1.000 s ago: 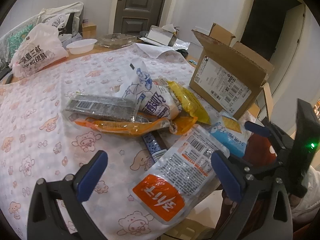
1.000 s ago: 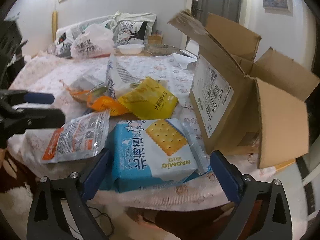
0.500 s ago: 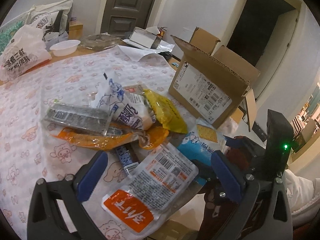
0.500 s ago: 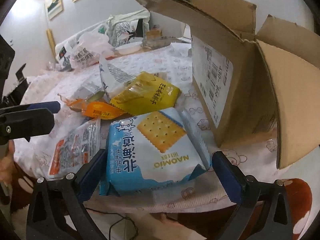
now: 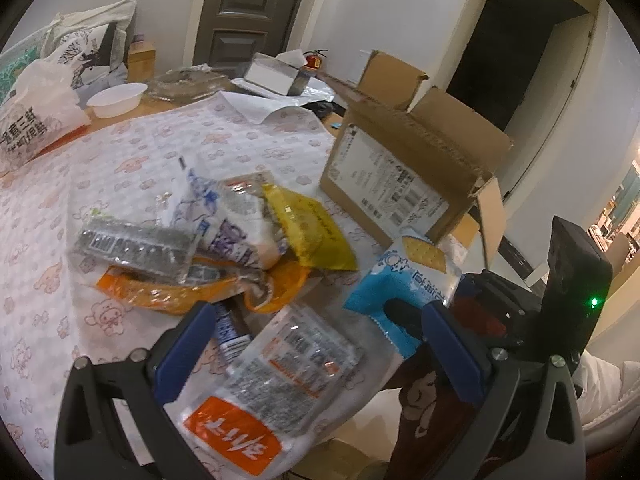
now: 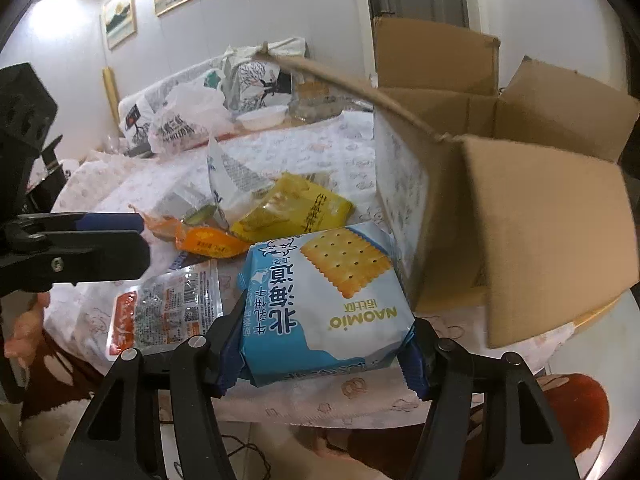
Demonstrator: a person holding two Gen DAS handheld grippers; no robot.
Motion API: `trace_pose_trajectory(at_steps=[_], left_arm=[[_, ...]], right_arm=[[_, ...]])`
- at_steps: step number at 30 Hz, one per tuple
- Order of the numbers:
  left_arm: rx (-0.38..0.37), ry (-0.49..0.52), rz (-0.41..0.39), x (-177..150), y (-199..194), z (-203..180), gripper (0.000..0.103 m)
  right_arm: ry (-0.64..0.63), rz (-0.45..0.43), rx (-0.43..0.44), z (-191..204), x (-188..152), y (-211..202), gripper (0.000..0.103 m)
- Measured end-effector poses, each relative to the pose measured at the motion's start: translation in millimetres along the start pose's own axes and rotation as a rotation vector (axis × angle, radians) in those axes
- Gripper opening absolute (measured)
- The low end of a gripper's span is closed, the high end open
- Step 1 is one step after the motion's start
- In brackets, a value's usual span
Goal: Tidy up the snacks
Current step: 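Lift the cracker pack with the right gripper toward the cardboard box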
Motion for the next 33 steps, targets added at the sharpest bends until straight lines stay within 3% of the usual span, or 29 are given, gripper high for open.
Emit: trace_pose_trajectory(at_steps=[4, 14, 20, 22, 25, 33], left_arm=[[-0.05, -0.002, 0.009, 5, 1, -13, 0.102], [-0.149, 0.015, 0.018, 9, -6, -34, 0.102], [-0.142, -0.011, -0.004, 5, -20, -20, 0.099], [-0.131, -0.014, -0.01, 3, -25, -14, 0.096], [-0.093, -0.009, -0.032, 1, -34, -7, 0.083], [-0.039, 0.039, -0.105, 13, -67, -8, 0.076]], right_arm=[[0.003, -0.036, 0.015, -6, 1, -15, 0.06], [-0.014, -0.102, 0.159, 13, 19, -33, 0.06], [-0.064, -0.119, 0.242, 40, 36, -29, 0.06], [-0.085, -0.122, 0.27, 51, 42, -27, 0.06], [-0.126, -0.133, 0.306, 67, 53, -25, 0.06], [-0.171, -0.155, 0.353, 81, 78, -30, 0.06]])
Point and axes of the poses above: each gripper's, at about its wrist camera, not at the fingertips, and y roughly the way its jaws point, z to its left, x to its top, the point moved 2 cm from there along y, roughly the way its jaws point, and after that the axes turned 12 degrees about -y, right-handed, at the moved point
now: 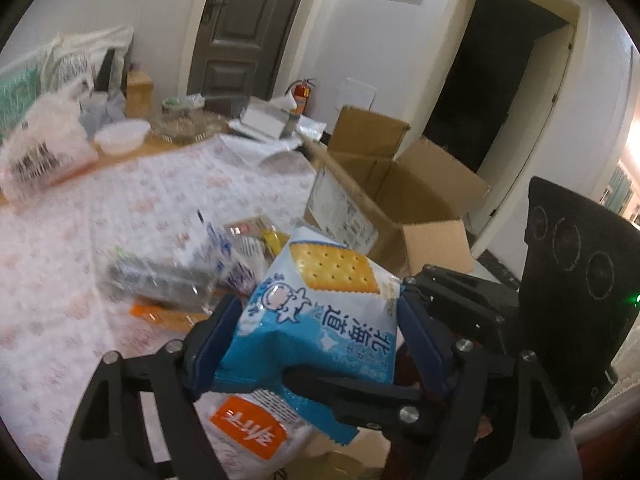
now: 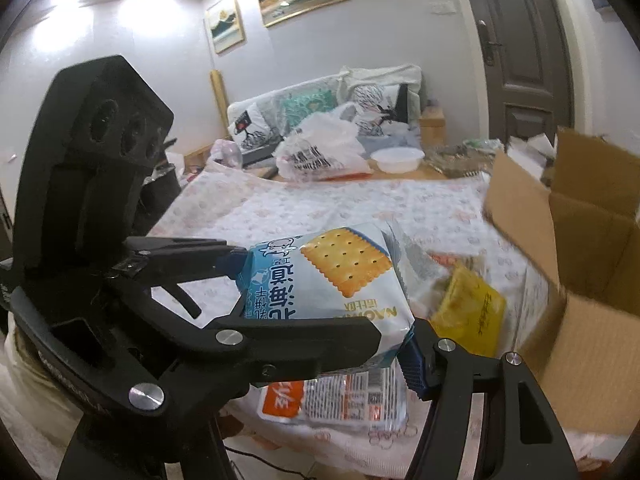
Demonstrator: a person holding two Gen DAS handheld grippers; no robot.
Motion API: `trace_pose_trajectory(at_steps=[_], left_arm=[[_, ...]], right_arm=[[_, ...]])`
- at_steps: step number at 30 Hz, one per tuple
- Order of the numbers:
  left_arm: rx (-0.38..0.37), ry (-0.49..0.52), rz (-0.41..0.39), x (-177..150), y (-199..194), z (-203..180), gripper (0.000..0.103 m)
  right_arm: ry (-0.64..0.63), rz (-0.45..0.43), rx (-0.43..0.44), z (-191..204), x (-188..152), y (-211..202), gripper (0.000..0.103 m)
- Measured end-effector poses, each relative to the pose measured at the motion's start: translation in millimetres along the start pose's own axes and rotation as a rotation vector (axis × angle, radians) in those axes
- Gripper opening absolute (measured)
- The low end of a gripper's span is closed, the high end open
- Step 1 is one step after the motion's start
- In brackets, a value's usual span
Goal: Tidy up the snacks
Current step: 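Lift the cracker pack with the right gripper toward the cardboard box, then lower the cracker pack into the box and open the right gripper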
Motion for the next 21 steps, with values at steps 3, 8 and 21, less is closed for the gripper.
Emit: trace_pose_trajectory(at_steps=[3, 8, 21], left_arm=[[0.016, 0.049, -0.033, 19, -14, -12, 0.075], [0.023, 0.15, -0.076, 62, -19, -51, 0.073], [-0.055, 0.257, 0.223, 125, 132, -135, 0.068]], right_arm=[[-0.026, -0.039, 0.007, -4, 19, -8, 0.06], [-0.053, -0.122, -0.018, -27, 54, -37, 0.06], [0.132, 0.066, -0.166, -175, 30, -73, 0.061]])
Point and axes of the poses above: each gripper's, at about its wrist camera, not at the fingertips, and y roughly the way its jaws point, z to its left, x to its top, the point moved 2 cm from there along y, roughly the way its jaws point, and after that the axes turned 12 degrees about -y, right-handed, at the moved point
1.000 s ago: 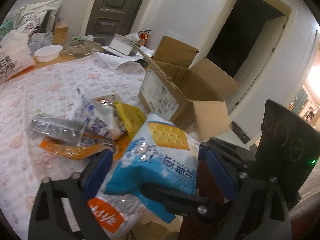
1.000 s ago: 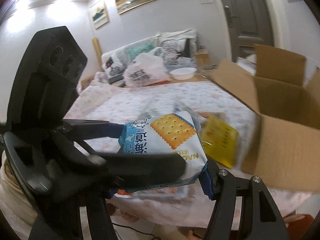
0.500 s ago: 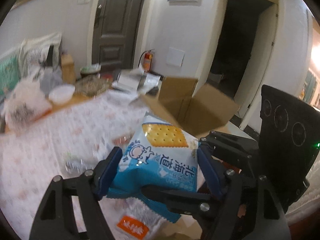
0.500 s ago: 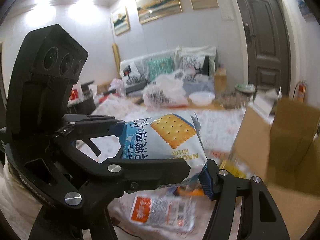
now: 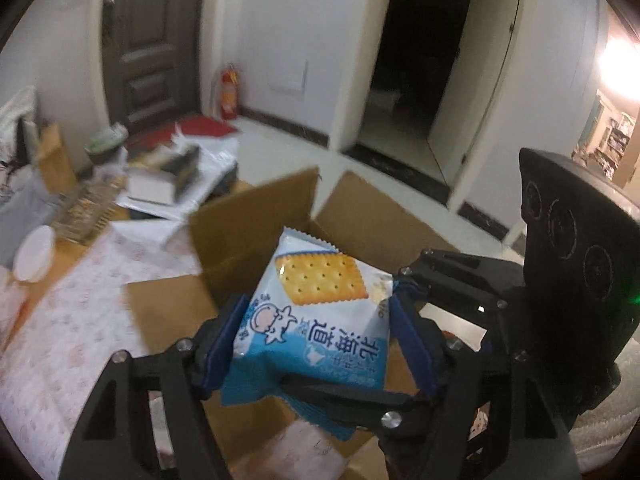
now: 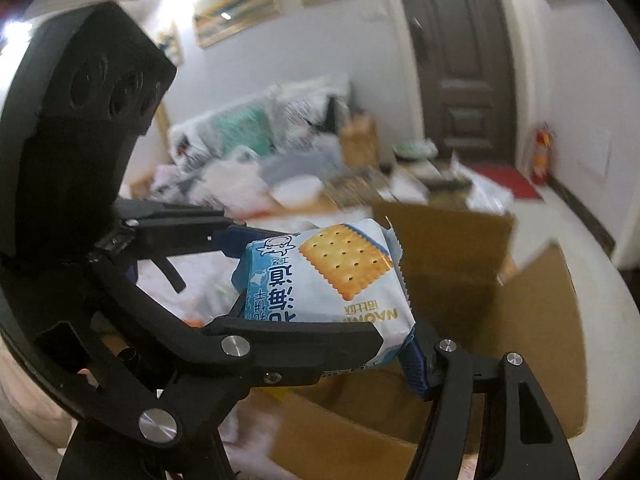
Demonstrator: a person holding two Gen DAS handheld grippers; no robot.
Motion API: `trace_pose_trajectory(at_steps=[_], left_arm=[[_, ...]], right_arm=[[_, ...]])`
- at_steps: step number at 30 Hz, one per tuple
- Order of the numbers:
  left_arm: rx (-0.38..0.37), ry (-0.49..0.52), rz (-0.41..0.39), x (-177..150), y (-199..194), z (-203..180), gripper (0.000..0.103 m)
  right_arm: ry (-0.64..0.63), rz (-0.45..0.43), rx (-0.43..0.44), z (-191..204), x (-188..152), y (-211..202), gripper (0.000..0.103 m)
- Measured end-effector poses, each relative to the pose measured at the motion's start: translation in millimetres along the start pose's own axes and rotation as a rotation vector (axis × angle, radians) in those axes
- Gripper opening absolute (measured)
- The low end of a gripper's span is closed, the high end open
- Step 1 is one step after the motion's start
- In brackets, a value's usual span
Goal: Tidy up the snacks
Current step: 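Lower the cracker pack into the box and open the right gripper, then move the right gripper back to the pile and grasp the white-and-blue bag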
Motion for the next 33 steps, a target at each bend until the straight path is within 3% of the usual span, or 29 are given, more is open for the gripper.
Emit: trace_pose_trajectory(at_steps=[6, 15, 20, 25, 31, 33], left_arm=[[0.014, 0.011, 0.103, 8, 47, -10, 0.068], [0.07, 0.013, 0.084, 15, 45, -3, 0.073], [0.069, 0.002, -0.009, 11, 0, 2, 0.078], [0.121, -0.016, -0.113, -9, -58, 22, 0.078], [0.222, -0.124, -0.207, -55, -120, 77, 0.079], [0.245, -0.164, -0.227, -73, -134, 96, 0.084]], right_arm=[[0.031, 0.109, -0.01, -35, -23, 16, 0.063], [-0.011, 0.103, -0.035, -41, -24, 8, 0.073], [-0.028, 0.096, -0.021, -26, -18, 2, 0.074], [-0.067, 0.054, 0.022, 11, -2, 0, 0.074], [-0.167, 0.019, 0.136, 86, 22, 14, 0.074], [-0.196, 0.023, 0.165, 107, 25, 24, 0.074]])
Point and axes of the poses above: each gripper's, at about its wrist camera, not at the fingertips, and y roughly the way its jaws point, z to its left, x to its top, the point moved 2 cm from there along y, roughly the way its jaws point, and after that the axes turned 12 degrees about -y, right-handed, at the moved point
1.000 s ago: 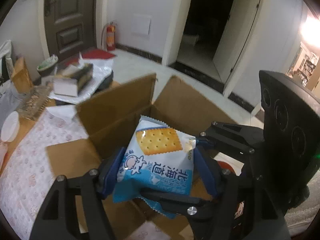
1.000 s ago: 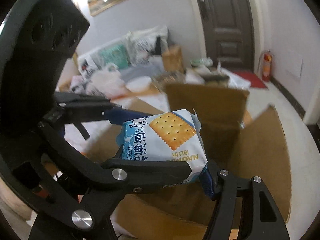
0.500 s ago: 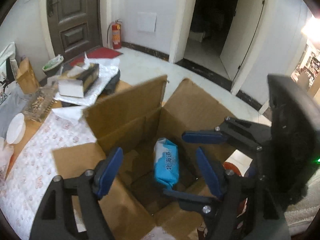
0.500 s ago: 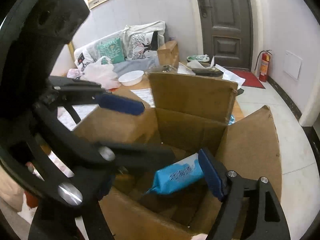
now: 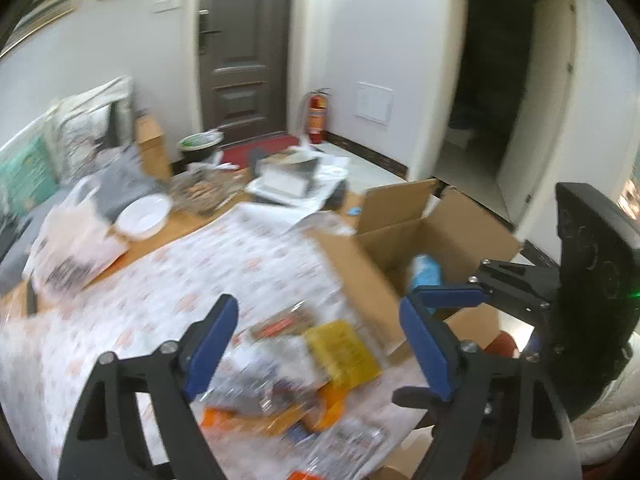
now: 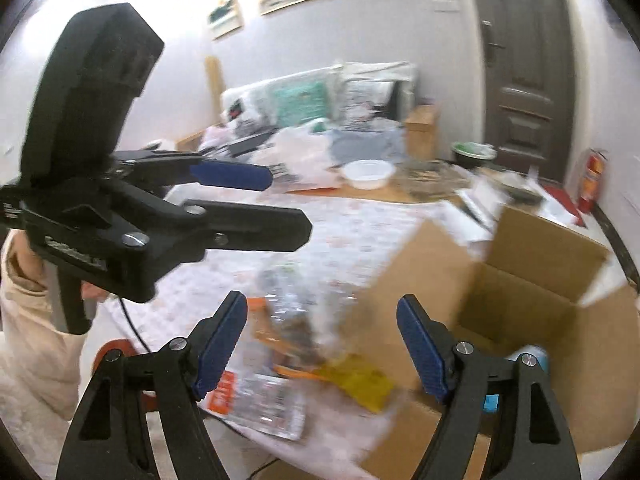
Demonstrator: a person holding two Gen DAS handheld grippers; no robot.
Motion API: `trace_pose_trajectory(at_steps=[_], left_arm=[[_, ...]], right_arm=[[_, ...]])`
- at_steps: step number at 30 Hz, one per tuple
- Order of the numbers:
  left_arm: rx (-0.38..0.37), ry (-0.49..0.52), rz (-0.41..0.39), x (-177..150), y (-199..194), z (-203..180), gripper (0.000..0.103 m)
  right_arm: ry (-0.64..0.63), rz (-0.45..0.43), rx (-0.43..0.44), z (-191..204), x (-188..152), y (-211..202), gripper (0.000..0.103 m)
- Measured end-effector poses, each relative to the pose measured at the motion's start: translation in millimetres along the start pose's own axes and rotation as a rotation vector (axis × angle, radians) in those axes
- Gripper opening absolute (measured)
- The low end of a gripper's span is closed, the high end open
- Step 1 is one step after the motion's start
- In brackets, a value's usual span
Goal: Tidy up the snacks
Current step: 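Move the right gripper back to the pile and grasp the white-and-blue bag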
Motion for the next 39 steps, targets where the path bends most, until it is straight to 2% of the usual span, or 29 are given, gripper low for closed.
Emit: trace_pose_trajectory(at_steps=[5, 10, 12, 16, 23, 31, 35, 39], left_arm=[[0.05, -0.071, -0.02, -32, -13, 52, 0.086], [0.07, -0.132, -0.002, -58, -3, 94, 0.086], [0.063, -0.159, 0.007, -65, 4, 104, 0.086], [0.059, -0.189, 0.02, -76, 19, 111, 0.087], [-0.007, -0.225, 0.085, -102, 42, 112, 0.087], [-0.028, -0.213, 0.111, -102, 55, 96, 0.087], [-0.046, -0.22, 0.112, -97, 62, 94, 0.087], [-0.061, -0.245, 0.118, -88, 69, 98, 0.087]], right_arm=[[-0.054, 0.042, 0.102, 48, 9, 43, 0.074], [-0.065, 0.11, 0.133, 70, 0, 86, 0.072], [-0.048, 0.126, 0.11, 67, -4, 97, 0.066], [-0.02, 0.147, -0.002, 42, -12, 124, 0.066], [0.07, 0.161, -0.122, 11, -44, 115, 0.064], [0.146, 0.168, -0.198, -5, -73, 86, 0.063], [0.125, 0.152, -0.156, 6, -76, 79, 0.063], [0.075, 0.17, -0.091, 30, -68, 98, 0.047]])
Point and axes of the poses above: each gripper's, at about its wrist camera, not at the fingertips, and y roughly the way its jaws point, z to its left, x to its top, the point moved 2 cm from there along y, roughly the way its jaws point, and after that the axes turned 12 degrees about -y, right-handed, at the moved point
